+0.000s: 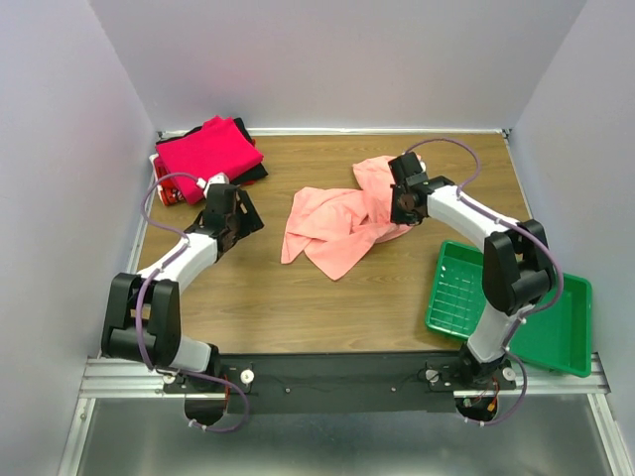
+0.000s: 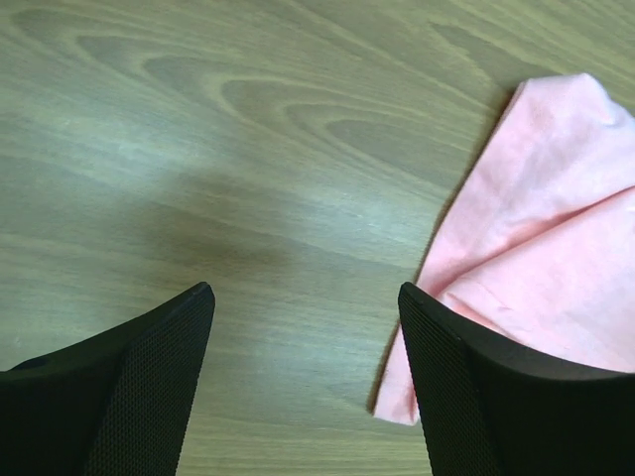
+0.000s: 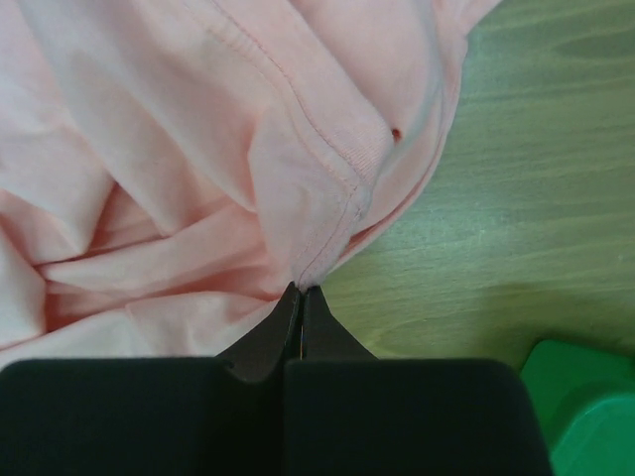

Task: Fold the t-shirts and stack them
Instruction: Flatten the tshirt out

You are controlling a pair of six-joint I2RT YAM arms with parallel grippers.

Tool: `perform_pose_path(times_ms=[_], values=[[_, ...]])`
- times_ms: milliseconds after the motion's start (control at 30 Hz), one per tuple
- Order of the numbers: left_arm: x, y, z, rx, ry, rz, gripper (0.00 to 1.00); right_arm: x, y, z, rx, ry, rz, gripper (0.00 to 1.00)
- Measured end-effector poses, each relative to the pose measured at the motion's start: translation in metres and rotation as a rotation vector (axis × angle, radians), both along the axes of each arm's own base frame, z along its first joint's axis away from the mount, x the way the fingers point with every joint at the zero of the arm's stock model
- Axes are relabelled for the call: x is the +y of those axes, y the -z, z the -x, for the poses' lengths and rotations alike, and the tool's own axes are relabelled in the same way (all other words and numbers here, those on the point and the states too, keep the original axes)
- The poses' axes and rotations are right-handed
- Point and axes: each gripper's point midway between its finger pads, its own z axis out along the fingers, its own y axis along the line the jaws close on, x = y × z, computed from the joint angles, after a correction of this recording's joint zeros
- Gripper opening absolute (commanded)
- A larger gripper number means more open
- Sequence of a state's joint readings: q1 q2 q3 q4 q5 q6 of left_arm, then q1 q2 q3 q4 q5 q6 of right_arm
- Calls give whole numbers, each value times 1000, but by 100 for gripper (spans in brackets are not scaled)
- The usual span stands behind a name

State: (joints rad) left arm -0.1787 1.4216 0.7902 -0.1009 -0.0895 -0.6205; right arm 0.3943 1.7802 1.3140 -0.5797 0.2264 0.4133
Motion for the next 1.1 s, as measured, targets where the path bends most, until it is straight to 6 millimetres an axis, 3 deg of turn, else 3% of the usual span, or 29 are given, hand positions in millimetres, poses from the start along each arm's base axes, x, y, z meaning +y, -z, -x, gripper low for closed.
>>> perform_pose_path(times_ms=[233,333,433,700,1100], values=[[-29,-13,-9,-36,98,62,71,-2,10,6,28,12,4,0],[-51,-4,-1,-4,176,79,65,-2,10,6,29,13,1,0],[-61,11,9,53,222,68,64,-1,10,6,29,16,-2,0],[-72,52,29,222,305,10,58,0,10,6,28,27,-14,0],[-78,57,44,277,349,-16,49,-4,25,18,65,41,-5,1]])
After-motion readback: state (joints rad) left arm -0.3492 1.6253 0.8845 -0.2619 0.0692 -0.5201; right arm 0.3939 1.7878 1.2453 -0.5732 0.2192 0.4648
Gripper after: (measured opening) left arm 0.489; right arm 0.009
